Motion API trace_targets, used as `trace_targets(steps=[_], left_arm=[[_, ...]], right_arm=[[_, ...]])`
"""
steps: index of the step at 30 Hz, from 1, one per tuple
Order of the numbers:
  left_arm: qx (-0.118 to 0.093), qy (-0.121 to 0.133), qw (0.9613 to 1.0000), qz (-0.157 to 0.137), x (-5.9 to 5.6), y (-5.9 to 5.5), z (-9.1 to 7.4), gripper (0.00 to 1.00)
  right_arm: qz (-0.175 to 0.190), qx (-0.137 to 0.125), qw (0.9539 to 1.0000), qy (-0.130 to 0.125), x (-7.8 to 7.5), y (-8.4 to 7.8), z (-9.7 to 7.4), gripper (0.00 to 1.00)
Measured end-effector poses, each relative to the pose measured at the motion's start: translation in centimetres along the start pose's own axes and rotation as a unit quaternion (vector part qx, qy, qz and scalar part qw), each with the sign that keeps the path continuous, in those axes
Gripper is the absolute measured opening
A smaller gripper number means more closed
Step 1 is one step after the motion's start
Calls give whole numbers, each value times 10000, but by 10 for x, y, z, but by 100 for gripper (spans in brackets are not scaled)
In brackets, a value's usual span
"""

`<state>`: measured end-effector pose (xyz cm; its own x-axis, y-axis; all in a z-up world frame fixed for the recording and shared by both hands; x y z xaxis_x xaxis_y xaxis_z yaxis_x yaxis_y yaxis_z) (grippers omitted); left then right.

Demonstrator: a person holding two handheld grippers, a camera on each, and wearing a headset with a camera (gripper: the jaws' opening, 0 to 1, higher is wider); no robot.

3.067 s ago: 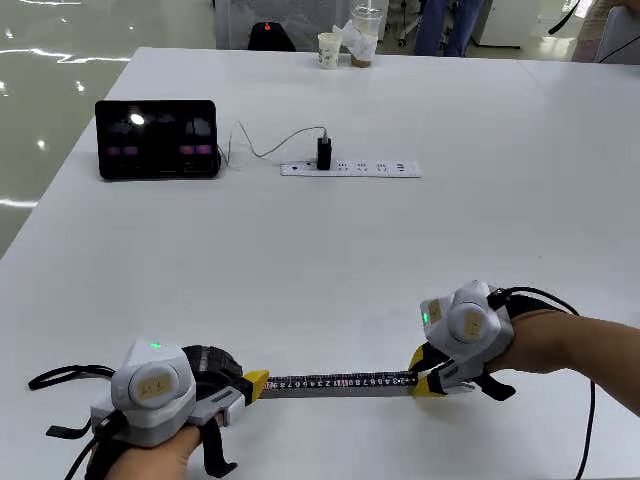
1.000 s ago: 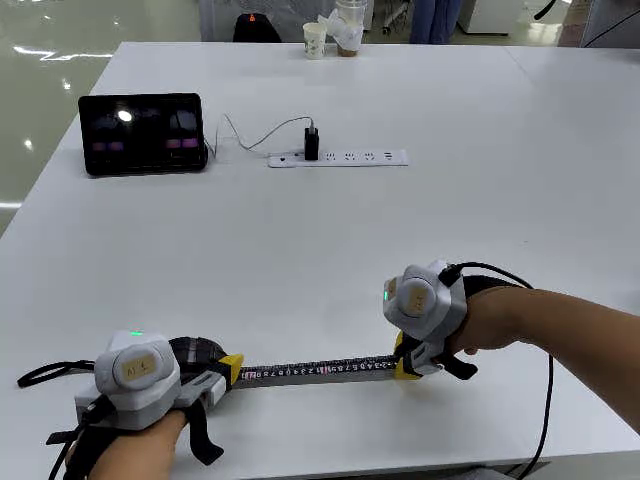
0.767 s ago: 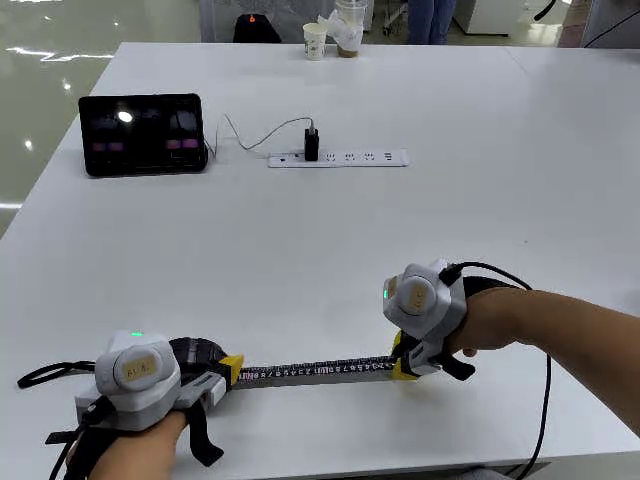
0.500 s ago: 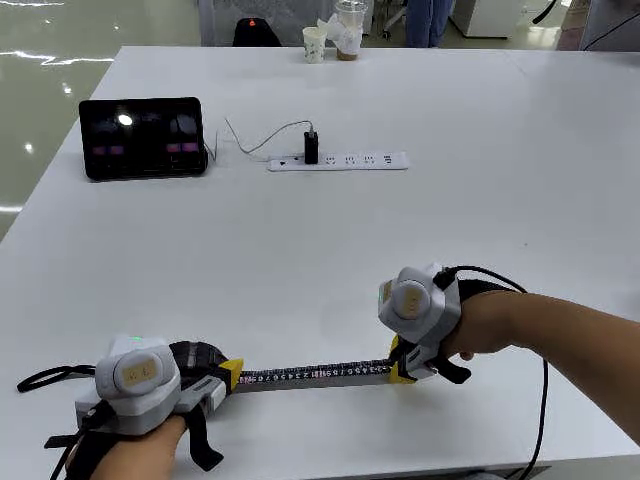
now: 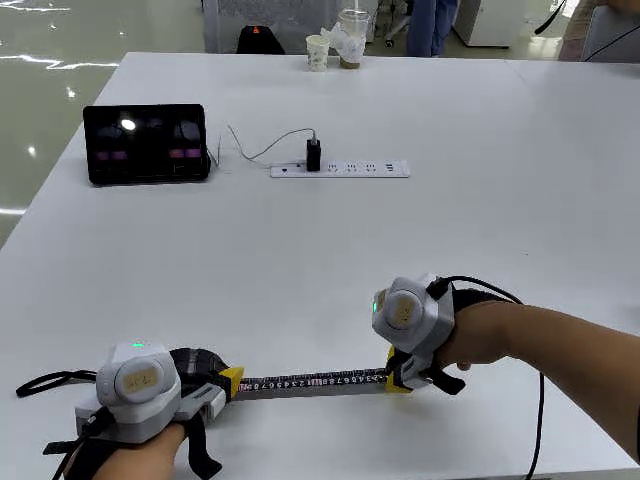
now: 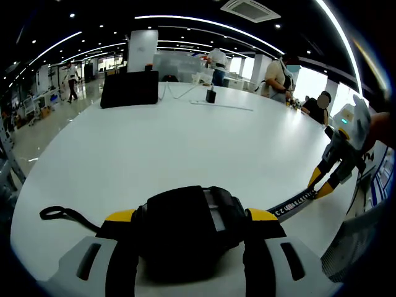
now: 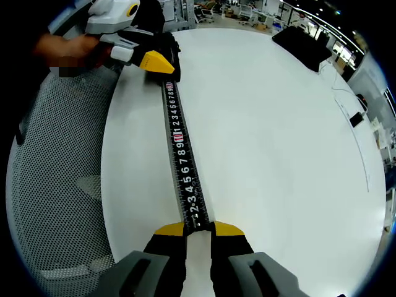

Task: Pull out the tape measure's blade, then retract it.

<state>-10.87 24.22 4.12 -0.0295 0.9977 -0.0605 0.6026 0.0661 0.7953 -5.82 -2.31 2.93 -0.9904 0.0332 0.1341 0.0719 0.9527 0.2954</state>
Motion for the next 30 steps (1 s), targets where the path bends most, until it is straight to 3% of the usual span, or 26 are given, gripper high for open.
trace_targets(steps=[30], left_arm=[[19, 1, 10000, 14, 0, 0, -1, 65]], right_arm=[[25, -138, 9999, -32, 2, 12, 3, 11]])
Point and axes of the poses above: the centre of the closed fingertips' face, and the gripper's own axes: z roughly forward along the fingers, x roughly to its left, y roughly out of its top, the point moved 5 cm from there along -z, roughly backward along the fingers, and after that the axes turned 5 degrees about y, right-handed, at the moved point
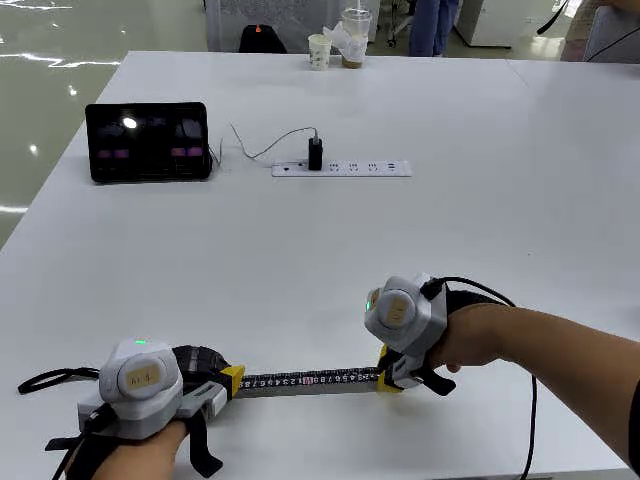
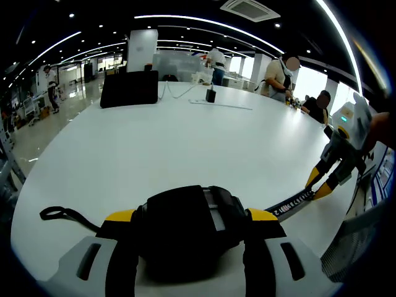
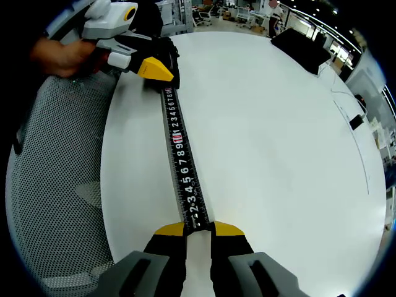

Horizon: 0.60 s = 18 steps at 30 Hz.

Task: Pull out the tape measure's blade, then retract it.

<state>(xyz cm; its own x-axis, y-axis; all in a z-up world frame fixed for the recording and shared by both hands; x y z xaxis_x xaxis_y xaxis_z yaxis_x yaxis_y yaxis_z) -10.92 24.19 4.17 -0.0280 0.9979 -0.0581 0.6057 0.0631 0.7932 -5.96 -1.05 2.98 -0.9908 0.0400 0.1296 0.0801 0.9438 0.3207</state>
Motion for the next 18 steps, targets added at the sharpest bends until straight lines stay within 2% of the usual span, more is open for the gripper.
trace_targets(steps=[18], left_arm=[[-4, -2, 10000, 3, 1, 1, 0, 65]], right_arm=[[38, -45, 10000, 15, 0, 5, 3, 11]])
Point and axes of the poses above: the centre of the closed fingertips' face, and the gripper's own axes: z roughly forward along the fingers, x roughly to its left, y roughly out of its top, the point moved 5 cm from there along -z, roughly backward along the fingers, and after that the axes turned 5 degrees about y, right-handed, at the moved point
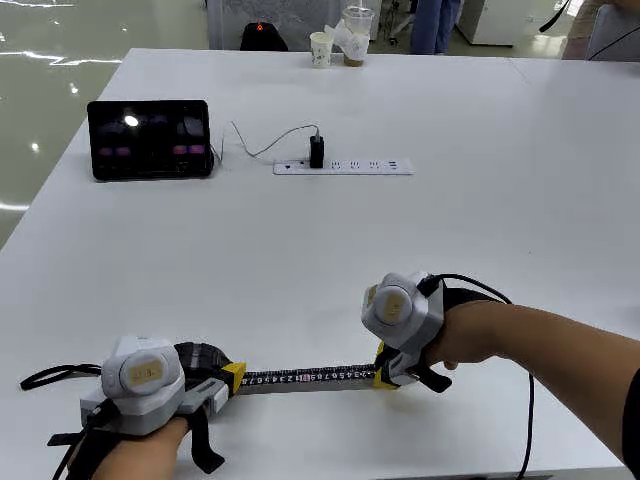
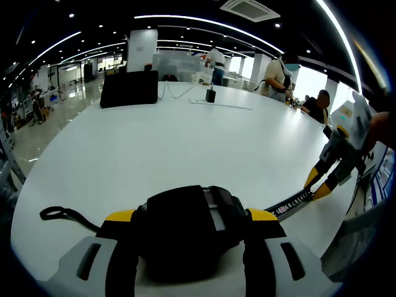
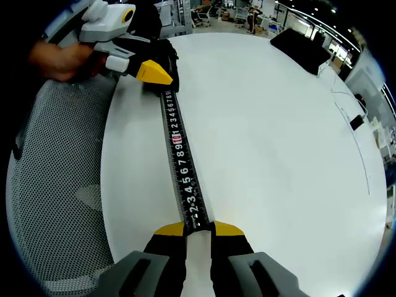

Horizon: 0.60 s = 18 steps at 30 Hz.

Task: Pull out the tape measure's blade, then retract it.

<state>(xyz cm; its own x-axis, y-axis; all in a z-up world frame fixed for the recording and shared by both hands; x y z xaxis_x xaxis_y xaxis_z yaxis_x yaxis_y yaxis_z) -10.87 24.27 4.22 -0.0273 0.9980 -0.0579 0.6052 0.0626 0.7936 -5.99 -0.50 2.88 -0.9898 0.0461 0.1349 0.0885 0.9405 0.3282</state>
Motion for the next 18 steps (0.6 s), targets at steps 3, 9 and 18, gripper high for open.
trace_targets(steps=[3, 9, 18], left_arm=[[3, 1, 10000, -2, 0, 0, 0, 65], [3, 0, 10000, 0, 0, -1, 0, 65], [3, 0, 10000, -1, 0, -1, 1, 65]], right_arm=[[0, -3, 10000, -6, 0, 1, 1, 11], [11, -28, 10000, 9, 0, 3, 1, 11], [5, -47, 10000, 10, 0, 5, 2, 11]])
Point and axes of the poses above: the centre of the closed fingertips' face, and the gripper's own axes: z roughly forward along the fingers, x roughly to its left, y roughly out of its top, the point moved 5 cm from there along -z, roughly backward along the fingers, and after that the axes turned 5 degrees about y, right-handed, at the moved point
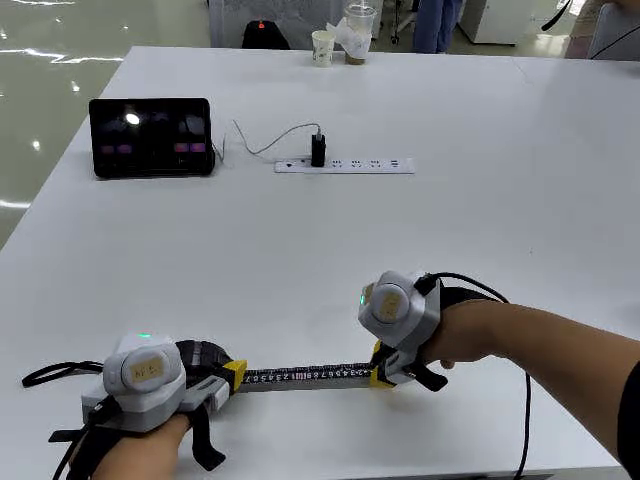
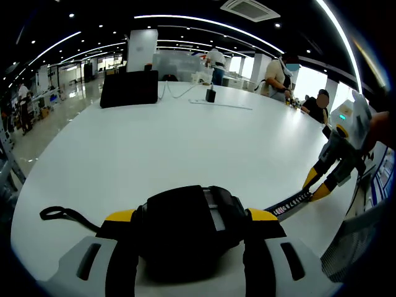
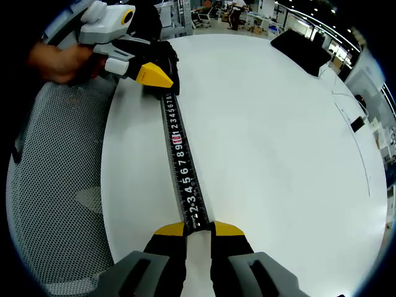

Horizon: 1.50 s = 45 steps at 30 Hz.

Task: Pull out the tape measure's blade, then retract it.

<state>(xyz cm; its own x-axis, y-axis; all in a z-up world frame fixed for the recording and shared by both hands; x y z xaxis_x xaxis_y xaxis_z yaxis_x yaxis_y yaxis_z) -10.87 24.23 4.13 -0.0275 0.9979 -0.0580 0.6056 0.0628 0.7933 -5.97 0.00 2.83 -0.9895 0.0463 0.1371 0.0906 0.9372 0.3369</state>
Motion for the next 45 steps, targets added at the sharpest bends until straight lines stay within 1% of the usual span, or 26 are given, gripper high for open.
trace_targets(steps=[10, 34, 45], left_arm=[[2, 2, 10000, 1, 0, 0, 0, 65], [7, 2, 10000, 1, 1, 0, 0, 65], [3, 1, 10000, 2, 1, 0, 0, 65]], right_arm=[[-5, 22, 10000, -26, 2, 3, 1, 11], [46, -91, 9999, -50, 3, 10, 3, 11], [46, -103, 9999, -52, 4, 13, 4, 11]])
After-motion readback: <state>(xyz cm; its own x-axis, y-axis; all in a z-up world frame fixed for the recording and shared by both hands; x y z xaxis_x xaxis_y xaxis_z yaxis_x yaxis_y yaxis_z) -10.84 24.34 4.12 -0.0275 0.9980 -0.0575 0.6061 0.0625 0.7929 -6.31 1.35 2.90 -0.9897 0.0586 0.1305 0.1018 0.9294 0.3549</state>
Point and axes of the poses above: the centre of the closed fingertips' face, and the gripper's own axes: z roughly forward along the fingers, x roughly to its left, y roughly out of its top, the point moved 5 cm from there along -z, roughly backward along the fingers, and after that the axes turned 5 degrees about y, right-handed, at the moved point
